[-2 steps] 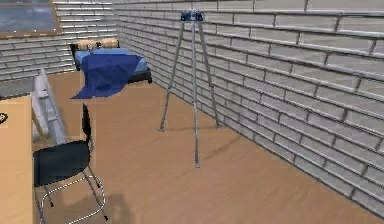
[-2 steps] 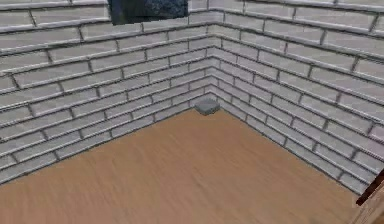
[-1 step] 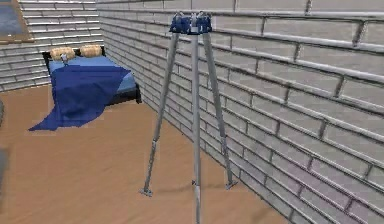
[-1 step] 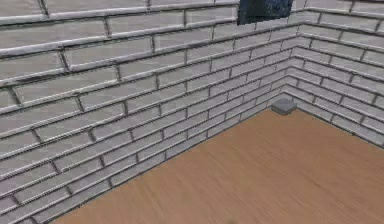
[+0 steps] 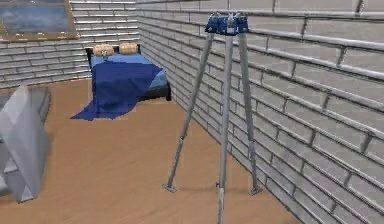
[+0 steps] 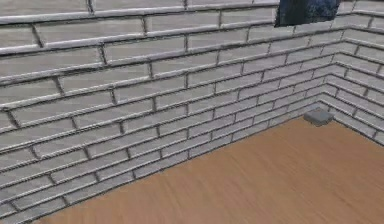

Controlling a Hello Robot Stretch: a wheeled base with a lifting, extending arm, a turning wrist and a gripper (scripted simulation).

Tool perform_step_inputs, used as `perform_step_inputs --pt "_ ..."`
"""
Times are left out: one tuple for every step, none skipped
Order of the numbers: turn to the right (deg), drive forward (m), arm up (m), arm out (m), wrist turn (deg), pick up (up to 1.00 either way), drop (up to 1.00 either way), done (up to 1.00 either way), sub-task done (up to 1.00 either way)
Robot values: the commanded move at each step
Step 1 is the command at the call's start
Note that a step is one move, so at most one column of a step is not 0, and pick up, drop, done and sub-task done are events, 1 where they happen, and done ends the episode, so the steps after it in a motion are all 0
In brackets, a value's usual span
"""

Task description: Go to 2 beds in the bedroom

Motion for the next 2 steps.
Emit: perform_step_inputs --pt "0.0 0.4 0.0 0.0 0.0 0.0 0.0 0.0 0.0" --pt "-24.0 0.0 0.0 0.0 0.0 0.0 0.0 0.0 0.0"
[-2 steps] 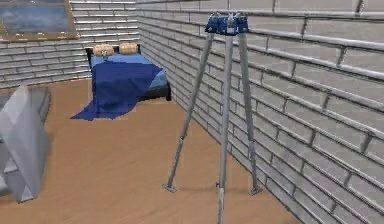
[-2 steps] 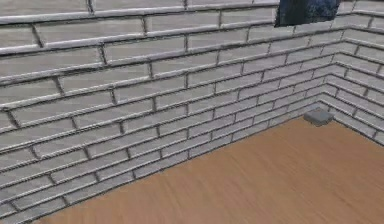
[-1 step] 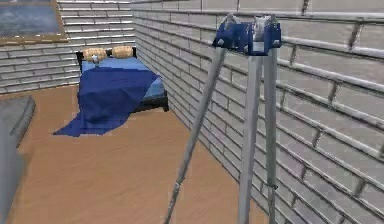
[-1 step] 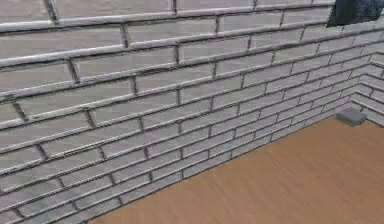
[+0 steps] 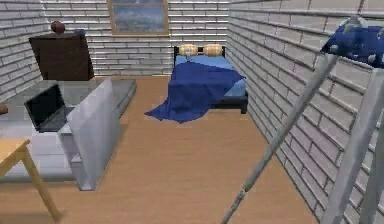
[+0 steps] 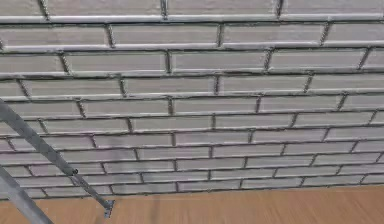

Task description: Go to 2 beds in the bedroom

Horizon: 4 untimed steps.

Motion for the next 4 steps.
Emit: perform_step_inputs --pt "0.0 0.45 0.0 0.0 0.0 0.0 0.0 0.0 0.0" --pt "-12.0 0.0 0.0 0.0 0.0 0.0 0.0 0.0 0.0" --pt "0.0 1.0 0.0 0.0 0.0 0.0 0.0 0.0 0.0" --pt "-3.0 0.0 0.0 0.0 0.0 0.0 0.0 0.0 0.0"
